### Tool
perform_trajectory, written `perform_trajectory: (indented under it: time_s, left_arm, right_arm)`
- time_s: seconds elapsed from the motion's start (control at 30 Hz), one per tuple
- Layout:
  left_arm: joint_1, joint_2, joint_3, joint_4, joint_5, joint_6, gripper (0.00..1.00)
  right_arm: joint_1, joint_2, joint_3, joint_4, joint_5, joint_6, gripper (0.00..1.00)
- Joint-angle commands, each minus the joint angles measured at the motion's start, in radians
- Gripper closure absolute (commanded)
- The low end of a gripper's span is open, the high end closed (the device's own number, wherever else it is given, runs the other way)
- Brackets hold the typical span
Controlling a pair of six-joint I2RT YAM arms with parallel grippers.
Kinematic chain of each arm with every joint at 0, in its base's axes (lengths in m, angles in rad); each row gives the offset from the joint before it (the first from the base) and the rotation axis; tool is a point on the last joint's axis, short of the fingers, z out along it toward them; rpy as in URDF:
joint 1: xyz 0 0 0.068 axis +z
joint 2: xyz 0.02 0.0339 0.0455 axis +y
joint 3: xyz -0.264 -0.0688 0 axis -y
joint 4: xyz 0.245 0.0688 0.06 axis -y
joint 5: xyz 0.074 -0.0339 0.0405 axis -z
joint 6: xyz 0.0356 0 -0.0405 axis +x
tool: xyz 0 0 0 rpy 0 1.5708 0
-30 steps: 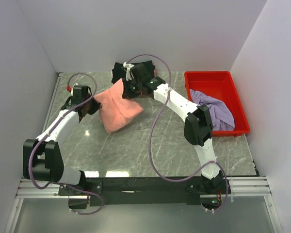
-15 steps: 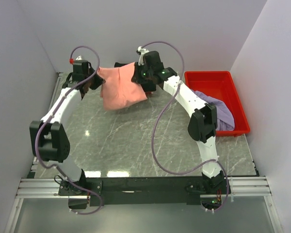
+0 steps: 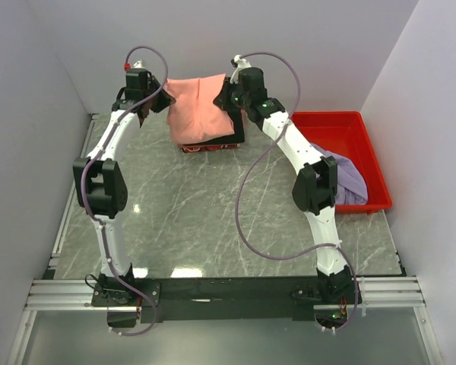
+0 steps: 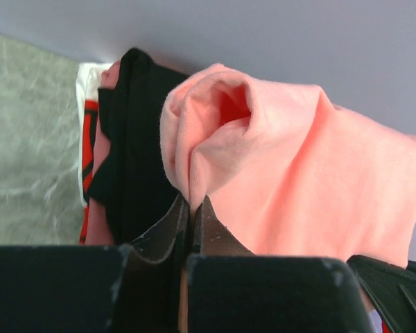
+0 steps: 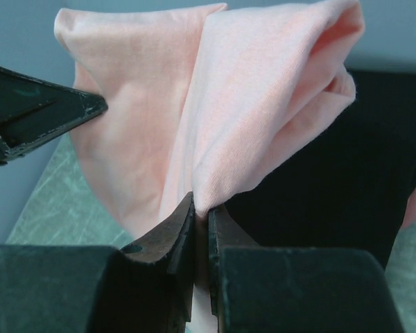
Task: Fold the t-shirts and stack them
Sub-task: Neatly place the folded tshirt to the corner
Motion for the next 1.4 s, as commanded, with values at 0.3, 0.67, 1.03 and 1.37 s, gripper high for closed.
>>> perform_trajectory:
  time_s: [0.3, 0.67, 1.03, 1.37]
  left_arm:
    - [0.000, 0.229, 0.229, 0.075, 0.046, 0.027, 1.00]
    - [0.007, 0.335, 0.295, 0.128, 0.061, 0.033, 1.00]
    - [0.026, 0.413, 0.342, 0.130, 0.049, 0.018, 0.93]
    - [0.037, 0.301, 0.341, 0.112, 0.009, 0.096, 0.01]
  right_arm:
    - [-0.078, 0.155, 0.113, 0.133, -0.064, 0.084, 1.00]
    - [-0.129, 0.235, 0.125, 0.202, -0.110, 0.112, 1.00]
    - [-0.150, 0.256, 0.098, 0.228, -0.094, 0.147, 0.93]
    - [-0.210, 0.164, 0.063, 0.188, -0.067, 0.138, 0.24]
